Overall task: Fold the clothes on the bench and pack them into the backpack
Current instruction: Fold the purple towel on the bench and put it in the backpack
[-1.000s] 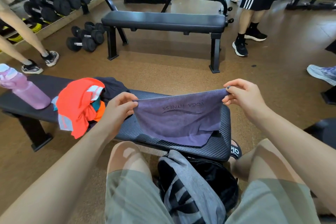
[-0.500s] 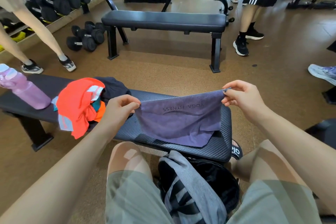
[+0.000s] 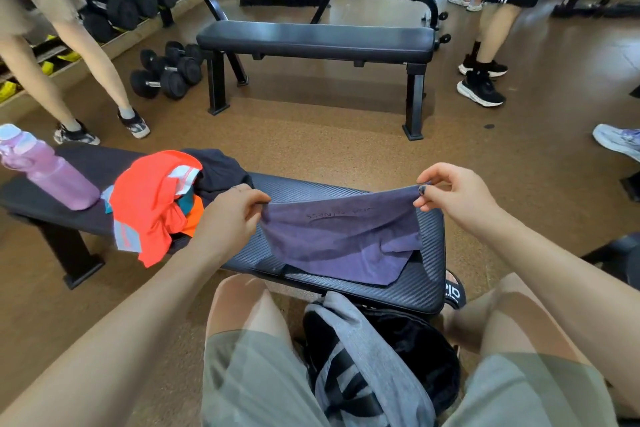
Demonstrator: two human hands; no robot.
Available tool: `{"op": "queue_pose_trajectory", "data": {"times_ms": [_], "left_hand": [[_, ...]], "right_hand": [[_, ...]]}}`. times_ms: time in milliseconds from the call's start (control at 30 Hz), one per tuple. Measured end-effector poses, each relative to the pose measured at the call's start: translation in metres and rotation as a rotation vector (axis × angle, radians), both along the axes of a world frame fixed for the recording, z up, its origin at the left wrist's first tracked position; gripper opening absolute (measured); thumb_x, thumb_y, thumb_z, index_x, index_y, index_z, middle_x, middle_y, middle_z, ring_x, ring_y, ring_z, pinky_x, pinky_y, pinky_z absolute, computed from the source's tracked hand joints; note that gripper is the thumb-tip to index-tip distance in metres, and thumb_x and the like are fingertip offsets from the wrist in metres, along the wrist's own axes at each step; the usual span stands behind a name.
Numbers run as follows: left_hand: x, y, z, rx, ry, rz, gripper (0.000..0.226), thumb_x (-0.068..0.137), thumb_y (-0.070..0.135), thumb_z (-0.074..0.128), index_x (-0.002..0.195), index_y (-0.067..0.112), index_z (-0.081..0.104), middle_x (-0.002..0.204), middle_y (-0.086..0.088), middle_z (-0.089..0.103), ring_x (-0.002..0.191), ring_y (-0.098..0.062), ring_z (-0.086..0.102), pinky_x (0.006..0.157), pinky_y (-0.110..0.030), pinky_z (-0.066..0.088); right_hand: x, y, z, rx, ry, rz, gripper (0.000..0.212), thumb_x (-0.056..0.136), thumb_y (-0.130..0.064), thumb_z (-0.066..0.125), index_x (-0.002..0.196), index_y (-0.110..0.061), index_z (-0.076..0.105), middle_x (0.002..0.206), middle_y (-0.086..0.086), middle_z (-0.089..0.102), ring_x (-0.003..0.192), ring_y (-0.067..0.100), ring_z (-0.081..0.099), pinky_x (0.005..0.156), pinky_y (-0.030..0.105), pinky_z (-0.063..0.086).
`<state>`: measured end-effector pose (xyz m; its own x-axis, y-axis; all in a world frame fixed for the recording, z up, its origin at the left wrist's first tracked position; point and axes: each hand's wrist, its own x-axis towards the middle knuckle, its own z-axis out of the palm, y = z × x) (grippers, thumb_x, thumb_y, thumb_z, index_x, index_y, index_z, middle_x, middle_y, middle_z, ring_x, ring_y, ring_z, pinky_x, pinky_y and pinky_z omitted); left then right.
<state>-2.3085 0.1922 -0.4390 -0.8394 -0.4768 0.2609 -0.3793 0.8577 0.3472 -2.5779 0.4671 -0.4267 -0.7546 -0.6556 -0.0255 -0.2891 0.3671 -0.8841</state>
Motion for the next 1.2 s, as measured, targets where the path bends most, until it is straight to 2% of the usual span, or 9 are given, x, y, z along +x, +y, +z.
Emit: {"op": "queue_pose_trajectory", "data": {"times_ms": [133,333,500,633,733,867,900,1033,1200], "left_hand": [[-0.007,-0.002,-0.004,-0.131,-0.088,0.015,0.018,0.098,0.013,0.053,0.108,0.019,0.067,0.1,-0.002,0.06,0.097,-0.028,0.062,0.067,-0.042,0.051],[-0.065,-0.016,0.021,-0.058,-0.004,0.183,0.021,0.096,0.01,0.048,0.105,0.013,0.068,0.103,-0.011,0.063,0.1,-0.034,0.059,0.077,-0.044,0.048],[-0.109,-0.039,0.095,-0.108,0.37,0.287,0.023,0.095,0.011,0.048,0.106,0.013,0.069,0.106,-0.012,0.065,0.1,-0.029,0.06,0.084,-0.034,0.042],[-0.106,-0.035,0.121,-0.056,0.602,0.213,0.019,0.1,0.012,0.047,0.108,0.013,0.064,0.103,-0.003,0.057,0.078,-0.009,0.062,0.074,-0.016,0.047],[-0.092,-0.028,0.085,-0.115,0.51,0.139,0.016,0.095,0.007,0.049,0.1,0.01,0.064,0.098,-0.008,0.061,0.091,-0.018,0.055,0.079,-0.024,0.039],[-0.053,-0.01,-0.002,-0.02,-0.094,-0.08,0.019,0.092,0.009,0.046,0.091,0.021,0.06,0.09,-0.005,0.062,0.089,-0.031,0.062,0.076,-0.041,0.046],[-0.044,-0.005,-0.016,-0.013,-0.146,-0.071,0.017,0.096,0.01,0.046,0.093,0.019,0.06,0.09,-0.004,0.062,0.089,-0.031,0.062,0.074,-0.043,0.047],[-0.046,0.002,-0.013,-0.011,0.074,0.018,0.012,0.096,0.006,0.049,0.093,0.013,0.058,0.089,-0.007,0.061,0.088,-0.032,0.058,0.076,-0.045,0.045],[-0.061,-0.003,0.022,-0.018,0.234,0.143,0.016,0.099,0.009,0.044,0.101,0.008,0.06,0.101,-0.012,0.059,0.092,-0.027,0.055,0.081,-0.035,0.04]], "right_hand": [[-0.009,-0.006,-0.001,0.167,0.11,0.086,0.026,0.095,0.006,0.055,0.109,-0.011,0.068,0.079,0.013,0.074,0.058,0.006,0.07,0.06,0.012,0.053],[-0.045,-0.045,0.021,0.228,0.227,-0.06,0.023,0.096,-0.001,0.049,0.102,-0.012,0.068,0.078,0.007,0.074,0.07,0.014,0.073,0.077,0.032,0.061],[-0.071,-0.076,0.093,-0.079,0.439,-0.217,0.022,0.091,-0.006,0.044,0.094,-0.021,0.061,0.092,0.009,0.071,0.083,0.021,0.072,0.084,0.043,0.058],[-0.06,-0.065,0.111,-0.297,0.495,-0.235,0.019,0.097,-0.007,0.045,0.102,-0.012,0.062,0.1,0.009,0.068,0.08,0.012,0.072,0.078,0.035,0.06],[-0.041,-0.046,0.073,-0.217,0.457,-0.242,0.017,0.096,-0.007,0.048,0.102,-0.011,0.063,0.094,0.007,0.069,0.084,0.02,0.068,0.076,0.035,0.055],[-0.018,-0.006,-0.012,0.278,0.418,-0.064,0.019,0.091,-0.002,0.047,0.095,-0.008,0.065,0.095,0.01,0.068,0.087,0.027,0.059,0.072,0.03,0.037],[-0.014,0.003,-0.027,0.32,0.42,-0.046,0.018,0.092,-0.002,0.048,0.093,-0.008,0.065,0.095,0.01,0.068,0.088,0.029,0.061,0.071,0.031,0.037],[-0.006,0.007,-0.025,0.189,0.456,-0.148,0.016,0.095,-0.006,0.045,0.092,-0.012,0.06,0.09,0.005,0.064,0.086,0.026,0.06,0.072,0.033,0.04],[-0.01,-0.008,0.015,0.04,0.496,-0.188,0.017,0.095,-0.007,0.046,0.095,-0.014,0.062,0.089,0.002,0.065,0.086,0.022,0.062,0.076,0.033,0.047]]}}
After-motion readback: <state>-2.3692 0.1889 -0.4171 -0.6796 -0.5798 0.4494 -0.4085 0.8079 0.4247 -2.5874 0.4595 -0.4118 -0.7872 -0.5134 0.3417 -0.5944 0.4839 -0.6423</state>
